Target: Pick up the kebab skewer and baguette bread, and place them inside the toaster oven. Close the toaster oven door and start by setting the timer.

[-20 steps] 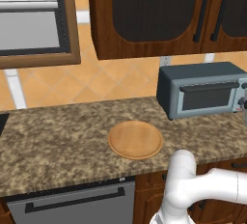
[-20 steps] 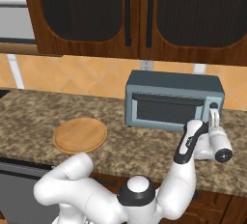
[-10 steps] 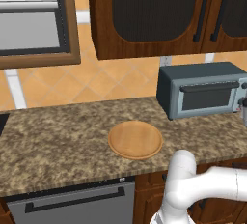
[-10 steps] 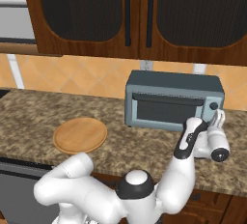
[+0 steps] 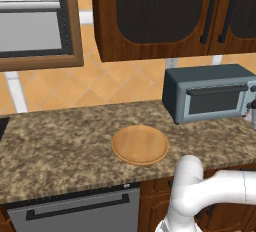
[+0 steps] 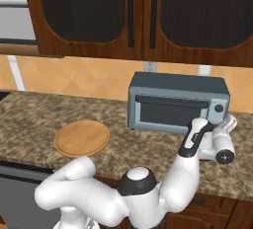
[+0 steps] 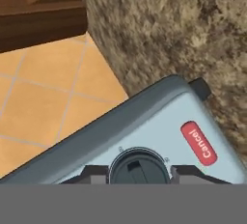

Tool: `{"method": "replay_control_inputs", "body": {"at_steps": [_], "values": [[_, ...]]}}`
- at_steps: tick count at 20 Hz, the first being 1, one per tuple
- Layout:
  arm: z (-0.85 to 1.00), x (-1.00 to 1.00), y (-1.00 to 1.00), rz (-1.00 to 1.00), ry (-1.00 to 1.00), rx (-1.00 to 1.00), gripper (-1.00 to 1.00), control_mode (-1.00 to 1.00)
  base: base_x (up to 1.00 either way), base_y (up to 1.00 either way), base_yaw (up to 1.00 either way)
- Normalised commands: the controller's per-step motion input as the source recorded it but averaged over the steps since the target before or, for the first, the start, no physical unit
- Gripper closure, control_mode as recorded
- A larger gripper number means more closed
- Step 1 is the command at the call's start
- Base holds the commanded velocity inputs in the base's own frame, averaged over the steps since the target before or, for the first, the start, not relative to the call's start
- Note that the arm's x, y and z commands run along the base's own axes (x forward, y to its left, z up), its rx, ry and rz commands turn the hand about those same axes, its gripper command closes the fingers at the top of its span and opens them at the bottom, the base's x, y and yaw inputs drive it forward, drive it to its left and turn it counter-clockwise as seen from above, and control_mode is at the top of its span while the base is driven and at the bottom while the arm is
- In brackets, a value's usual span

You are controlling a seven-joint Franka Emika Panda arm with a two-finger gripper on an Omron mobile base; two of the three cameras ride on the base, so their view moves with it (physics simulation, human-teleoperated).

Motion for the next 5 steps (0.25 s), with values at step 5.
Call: {"method": "replay_control_inputs", "body": {"at_steps": [5], "values": [[0.17,-0.07,0.0,-0.08,0.0,0.4,1.0,-1.0,0.0,0.0,0.0]]}}
